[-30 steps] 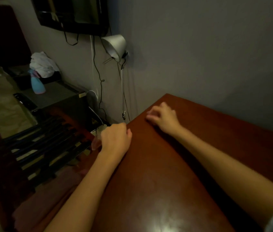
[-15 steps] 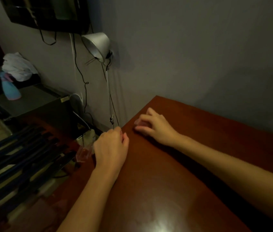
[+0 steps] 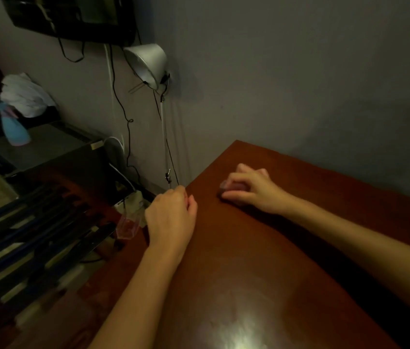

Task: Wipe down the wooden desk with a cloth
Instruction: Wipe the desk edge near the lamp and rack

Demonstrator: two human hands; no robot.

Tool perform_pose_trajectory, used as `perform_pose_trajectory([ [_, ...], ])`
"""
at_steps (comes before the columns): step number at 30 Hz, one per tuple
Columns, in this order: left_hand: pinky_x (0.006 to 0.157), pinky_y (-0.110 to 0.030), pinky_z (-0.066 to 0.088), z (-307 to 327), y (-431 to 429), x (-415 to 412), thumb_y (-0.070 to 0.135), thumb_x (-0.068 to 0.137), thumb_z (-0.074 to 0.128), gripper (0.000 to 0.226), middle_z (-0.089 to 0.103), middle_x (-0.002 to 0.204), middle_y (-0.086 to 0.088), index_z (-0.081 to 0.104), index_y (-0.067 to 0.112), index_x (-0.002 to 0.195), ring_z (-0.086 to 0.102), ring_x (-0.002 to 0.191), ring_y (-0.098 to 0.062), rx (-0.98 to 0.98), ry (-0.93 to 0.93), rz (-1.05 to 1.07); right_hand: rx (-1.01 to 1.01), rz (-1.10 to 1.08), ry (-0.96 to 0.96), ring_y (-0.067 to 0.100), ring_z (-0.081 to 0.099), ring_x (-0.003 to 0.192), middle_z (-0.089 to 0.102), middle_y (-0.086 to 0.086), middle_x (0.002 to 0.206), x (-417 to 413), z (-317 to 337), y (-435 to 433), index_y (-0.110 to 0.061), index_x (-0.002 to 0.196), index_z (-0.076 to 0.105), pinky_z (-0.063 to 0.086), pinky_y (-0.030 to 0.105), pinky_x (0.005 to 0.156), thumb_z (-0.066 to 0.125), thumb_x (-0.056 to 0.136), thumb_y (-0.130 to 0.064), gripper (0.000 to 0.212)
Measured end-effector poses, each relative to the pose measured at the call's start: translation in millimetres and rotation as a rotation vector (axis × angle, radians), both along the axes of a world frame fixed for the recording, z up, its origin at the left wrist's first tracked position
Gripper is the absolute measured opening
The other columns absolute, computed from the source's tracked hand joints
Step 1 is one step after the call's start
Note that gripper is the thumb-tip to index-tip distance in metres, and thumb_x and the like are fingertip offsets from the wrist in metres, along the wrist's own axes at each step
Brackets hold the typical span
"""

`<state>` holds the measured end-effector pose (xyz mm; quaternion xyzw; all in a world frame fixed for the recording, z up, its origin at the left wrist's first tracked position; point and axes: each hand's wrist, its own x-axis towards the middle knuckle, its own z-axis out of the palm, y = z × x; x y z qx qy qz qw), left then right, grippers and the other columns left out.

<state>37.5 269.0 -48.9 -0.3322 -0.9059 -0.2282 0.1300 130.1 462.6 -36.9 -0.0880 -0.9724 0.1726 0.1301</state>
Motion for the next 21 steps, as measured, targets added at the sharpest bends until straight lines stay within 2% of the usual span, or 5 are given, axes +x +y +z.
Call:
perform_pose_trajectory([
  [6, 0.057, -0.028, 0.037, 3, 1, 1, 0.032, 0.096, 0.044, 0.022, 0.059, 0.078, 0.002, 0.050, 0.020, 0.078, 0.057, 0.075, -0.016, -0.010, -0.023, 0.005, 0.047, -0.542, 0.070, 0.025, 0.044, 0.117, 0.047, 0.003, 0.104, -39, 8, 67, -0.026, 0.104, 0.062, 0.021, 0.040, 0.099, 0.056, 0.091, -0.042, 0.022],
  [9, 0.057, -0.029, 0.040, 3, 0, 1, 0.033, 0.096, 0.046, 0.023, 0.059, 0.078, 0.002, 0.053, 0.019, 0.079, 0.058, 0.074, -0.017, 0.002, -0.029, 0.004, 0.094, -0.358, 0.055, 0.022, 0.045, 0.110, 0.046, 0.003, 0.107, -59, 1, 16, -0.027, 0.108, 0.060, 0.025, 0.037, 0.091, 0.056, 0.090, -0.041, 0.023],
  [13, 0.058, -0.032, 0.047, 0, 0, 0, 0.033, 0.096, 0.047, 0.023, 0.058, 0.075, 0.002, 0.054, 0.020, 0.079, 0.057, 0.071, -0.017, 0.018, -0.025, 0.000, 0.132, -0.066, 0.030, 0.009, 0.038, 0.100, 0.039, -0.004, 0.101, -3, -4, -20, -0.034, 0.114, 0.055, 0.020, 0.029, 0.085, 0.054, 0.090, -0.034, 0.024],
  [18, 0.053, -0.027, 0.036, 0, 3, -1, 0.033, 0.096, 0.045, 0.023, 0.059, 0.076, 0.003, 0.054, 0.020, 0.079, 0.055, 0.070, -0.015, -0.005, 0.004, 0.007, 0.090, -0.591, 0.030, 0.028, 0.044, 0.114, 0.045, 0.005, 0.104, -25, 7, 96, -0.027, 0.110, 0.062, 0.027, 0.039, 0.096, 0.058, 0.090, -0.031, 0.021],
  [21, 0.053, -0.025, 0.033, 0, 3, -1, 0.033, 0.097, 0.044, 0.023, 0.058, 0.076, 0.004, 0.053, 0.021, 0.079, 0.054, 0.069, -0.013, -0.010, 0.015, 0.009, 0.086, -0.700, 0.018, 0.033, 0.045, 0.115, 0.049, 0.012, 0.120, -77, 4, 113, -0.024, 0.109, 0.060, 0.032, 0.042, 0.098, 0.055, 0.093, -0.034, 0.020],
])
